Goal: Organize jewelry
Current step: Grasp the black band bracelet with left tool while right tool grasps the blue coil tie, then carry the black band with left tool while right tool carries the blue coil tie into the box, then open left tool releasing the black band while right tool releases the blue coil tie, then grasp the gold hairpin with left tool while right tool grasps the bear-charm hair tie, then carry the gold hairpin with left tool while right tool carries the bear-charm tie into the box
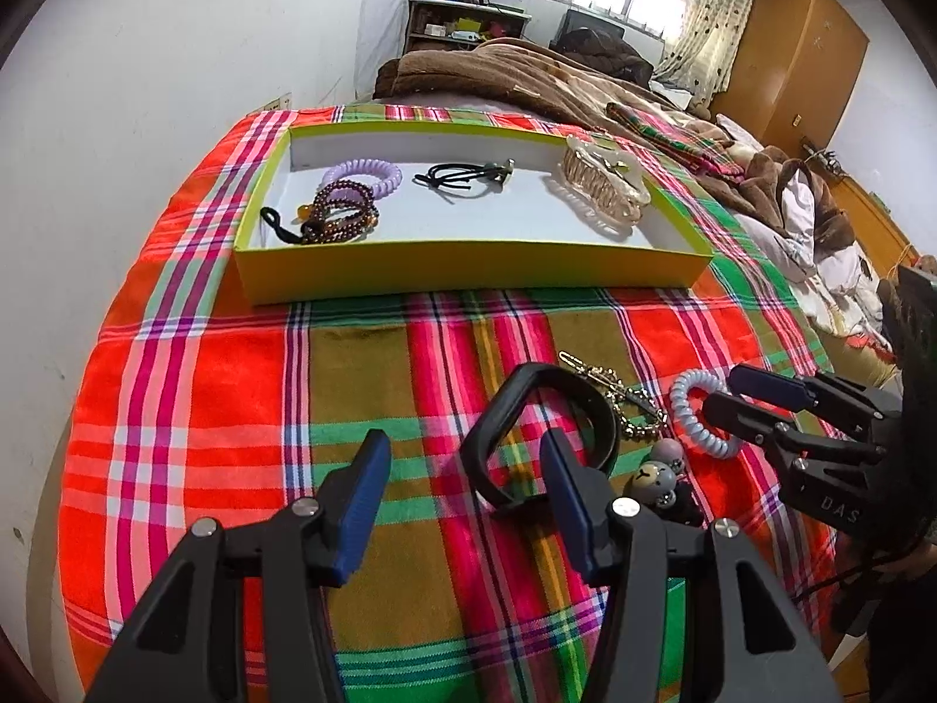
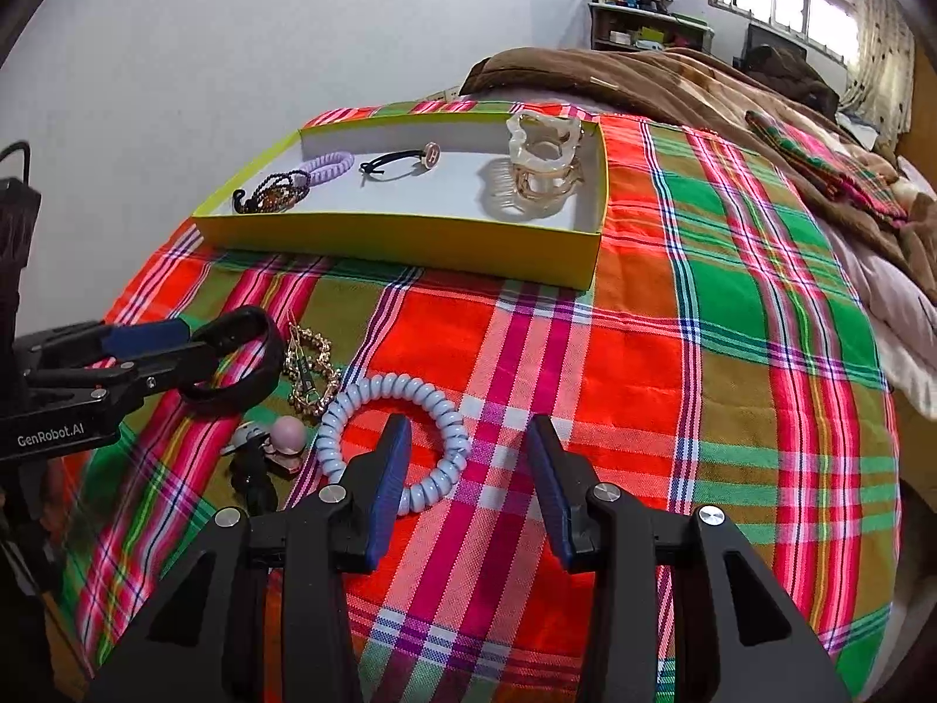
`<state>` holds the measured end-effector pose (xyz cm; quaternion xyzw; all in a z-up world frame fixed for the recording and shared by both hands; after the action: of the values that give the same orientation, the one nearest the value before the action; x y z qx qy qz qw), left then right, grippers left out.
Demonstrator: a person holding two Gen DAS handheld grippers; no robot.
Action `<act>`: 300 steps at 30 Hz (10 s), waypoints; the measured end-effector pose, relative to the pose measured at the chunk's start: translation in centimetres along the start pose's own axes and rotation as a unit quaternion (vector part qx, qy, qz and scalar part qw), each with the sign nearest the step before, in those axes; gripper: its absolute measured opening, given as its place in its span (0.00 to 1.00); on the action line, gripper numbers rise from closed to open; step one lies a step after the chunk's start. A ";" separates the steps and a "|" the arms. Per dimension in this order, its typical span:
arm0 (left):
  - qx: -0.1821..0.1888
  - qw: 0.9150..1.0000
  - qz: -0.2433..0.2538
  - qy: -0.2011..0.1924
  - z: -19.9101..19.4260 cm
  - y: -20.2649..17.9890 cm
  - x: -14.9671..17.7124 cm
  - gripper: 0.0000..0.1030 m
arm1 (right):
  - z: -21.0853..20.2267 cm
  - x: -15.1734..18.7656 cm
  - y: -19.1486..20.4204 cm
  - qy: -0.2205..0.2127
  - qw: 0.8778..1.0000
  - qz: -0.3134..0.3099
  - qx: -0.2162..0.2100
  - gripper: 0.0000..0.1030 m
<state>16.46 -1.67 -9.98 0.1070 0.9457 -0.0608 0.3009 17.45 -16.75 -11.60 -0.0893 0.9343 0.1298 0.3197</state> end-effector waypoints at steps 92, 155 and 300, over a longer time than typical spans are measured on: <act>-0.039 0.998 0.005 -0.058 1.9 3.0 -13.9 0.12 | 1.5 -11.3 -0.1 -0.055 0.998 -0.016 0.005 0.09; -0.050 0.999 0.012 -0.003 9.9 3.1 -15.0 0.33 | 8.5 -12.9 -1.8 -0.018 0.999 -0.024 0.034 0.10; -0.058 0.996 0.061 -0.005 1.9 -7.8 -1.2 0.46 | -5.3 0.5 -0.6 -0.079 0.997 -0.011 -0.001 0.22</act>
<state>16.66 -9.82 -10.44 0.1462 0.9378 0.0123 0.3146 14.18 -18.98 -8.03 -0.0889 0.9049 0.1338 0.3942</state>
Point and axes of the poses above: each gripper's, at about its wrist camera, not at the fingertips, and z roughly the way its jaws point, y to its left, x to its underside, the point moved 9 cm from there along z, roughly the way its jaws point, and after that the axes turned 9 degrees about -x, right-handed, at the moved point
